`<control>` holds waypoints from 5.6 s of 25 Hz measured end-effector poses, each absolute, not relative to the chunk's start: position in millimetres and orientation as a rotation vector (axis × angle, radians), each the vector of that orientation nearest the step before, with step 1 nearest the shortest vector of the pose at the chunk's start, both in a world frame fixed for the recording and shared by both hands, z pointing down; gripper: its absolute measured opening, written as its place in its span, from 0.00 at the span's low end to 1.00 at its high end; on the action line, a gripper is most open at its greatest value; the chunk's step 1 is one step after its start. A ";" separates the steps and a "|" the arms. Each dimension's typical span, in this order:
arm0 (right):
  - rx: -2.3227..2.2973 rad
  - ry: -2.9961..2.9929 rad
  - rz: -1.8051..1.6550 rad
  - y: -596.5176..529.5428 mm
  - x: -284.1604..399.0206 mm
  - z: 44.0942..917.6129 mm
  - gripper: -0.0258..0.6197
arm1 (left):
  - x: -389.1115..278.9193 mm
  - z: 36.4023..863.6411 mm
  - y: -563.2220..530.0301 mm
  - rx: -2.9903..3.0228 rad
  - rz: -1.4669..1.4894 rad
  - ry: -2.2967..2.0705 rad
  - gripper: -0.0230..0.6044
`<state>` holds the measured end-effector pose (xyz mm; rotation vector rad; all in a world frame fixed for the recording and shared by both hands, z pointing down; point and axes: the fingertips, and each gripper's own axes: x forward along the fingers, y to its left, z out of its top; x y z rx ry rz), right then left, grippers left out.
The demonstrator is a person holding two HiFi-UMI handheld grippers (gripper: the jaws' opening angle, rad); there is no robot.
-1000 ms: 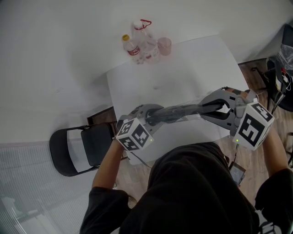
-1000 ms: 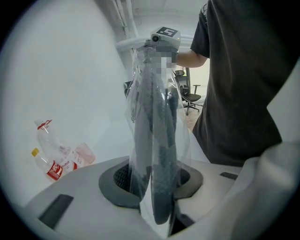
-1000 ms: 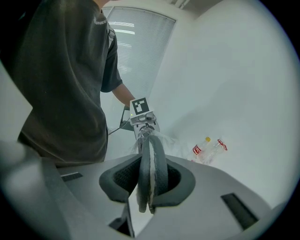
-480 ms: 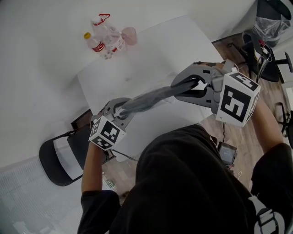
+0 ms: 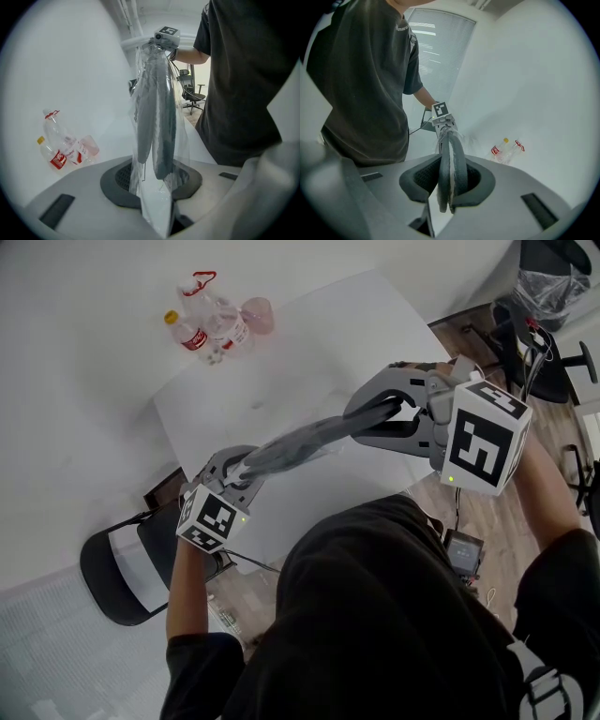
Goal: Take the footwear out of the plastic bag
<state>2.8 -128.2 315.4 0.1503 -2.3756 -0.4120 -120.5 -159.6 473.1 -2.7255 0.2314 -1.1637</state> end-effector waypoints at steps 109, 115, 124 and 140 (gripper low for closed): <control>0.643 -2.544 -0.409 -173.2 88.0 251.7 0.17 | -211.2 483.2 -230.8 -2.761 -1.312 1.130 0.07; 0.960 -2.555 -0.450 -193.2 100.6 240.4 0.17 | -211.5 470.7 -243.7 -2.726 -1.251 1.391 0.07; 1.451 -2.490 -0.378 -212.5 119.9 257.6 0.17 | -208.3 459.2 -248.5 -2.674 -1.177 1.752 0.07; 1.563 -2.388 -0.006 -200.7 109.7 371.6 0.16 | -149.3 514.6 -195.9 -2.850 -1.283 1.698 0.07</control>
